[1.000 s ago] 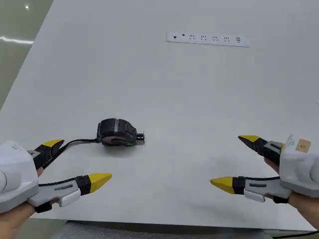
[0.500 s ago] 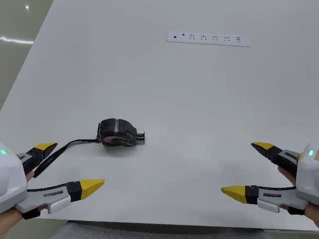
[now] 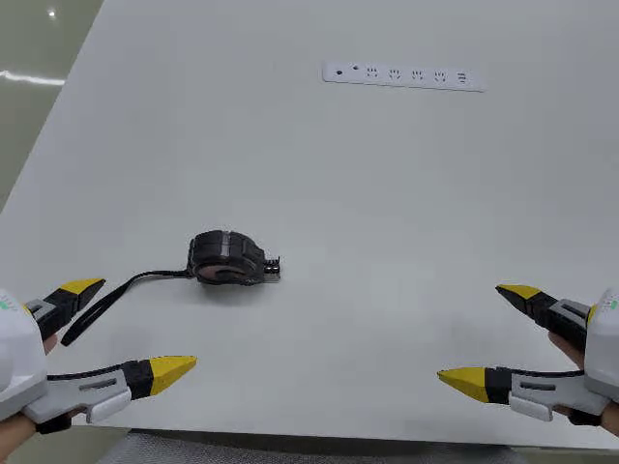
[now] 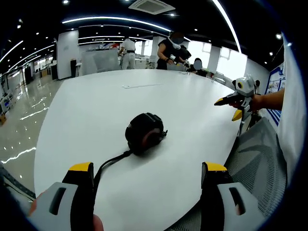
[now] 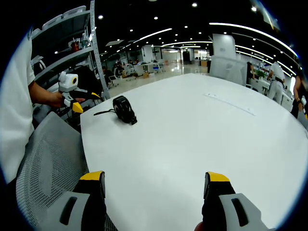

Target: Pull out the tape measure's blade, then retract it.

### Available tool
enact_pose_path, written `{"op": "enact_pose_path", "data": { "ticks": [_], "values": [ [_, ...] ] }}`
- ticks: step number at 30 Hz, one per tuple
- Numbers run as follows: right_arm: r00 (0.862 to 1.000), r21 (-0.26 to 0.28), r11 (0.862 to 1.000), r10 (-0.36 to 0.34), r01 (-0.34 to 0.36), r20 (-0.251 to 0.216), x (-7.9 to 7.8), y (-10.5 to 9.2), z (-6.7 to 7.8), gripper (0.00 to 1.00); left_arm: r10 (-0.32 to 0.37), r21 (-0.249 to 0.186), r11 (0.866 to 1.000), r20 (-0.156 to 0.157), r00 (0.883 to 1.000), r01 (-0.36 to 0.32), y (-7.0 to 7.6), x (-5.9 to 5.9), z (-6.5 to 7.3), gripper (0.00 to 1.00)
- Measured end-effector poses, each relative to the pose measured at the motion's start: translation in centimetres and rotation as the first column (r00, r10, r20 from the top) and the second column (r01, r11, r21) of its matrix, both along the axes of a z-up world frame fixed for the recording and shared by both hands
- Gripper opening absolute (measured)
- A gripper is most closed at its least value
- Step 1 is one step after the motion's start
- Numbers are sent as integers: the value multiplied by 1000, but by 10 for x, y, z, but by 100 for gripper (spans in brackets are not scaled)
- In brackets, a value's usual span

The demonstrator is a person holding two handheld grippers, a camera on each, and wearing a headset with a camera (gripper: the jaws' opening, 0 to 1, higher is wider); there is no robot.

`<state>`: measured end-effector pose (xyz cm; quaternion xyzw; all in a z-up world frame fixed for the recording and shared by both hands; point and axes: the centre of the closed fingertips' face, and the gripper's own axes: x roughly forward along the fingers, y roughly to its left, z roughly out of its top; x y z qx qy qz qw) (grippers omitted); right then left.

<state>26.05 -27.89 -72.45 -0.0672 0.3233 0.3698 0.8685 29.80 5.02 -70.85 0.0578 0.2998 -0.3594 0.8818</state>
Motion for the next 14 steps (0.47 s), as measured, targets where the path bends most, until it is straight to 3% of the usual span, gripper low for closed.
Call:
{"op": "enact_pose_path", "data": {
  "ticks": [7,14],
  "values": [
    [1000,-3,1000,-4,4,-3,-2,-3,-1,83,25,-23,999,-16,1000,-26,5,1,0,90],
    [1000,-4,1000,-3,3,-3,-3,-3,-2,83,28,-24,999,-9,1000,-28,5,1,2,91]
  ]
}}
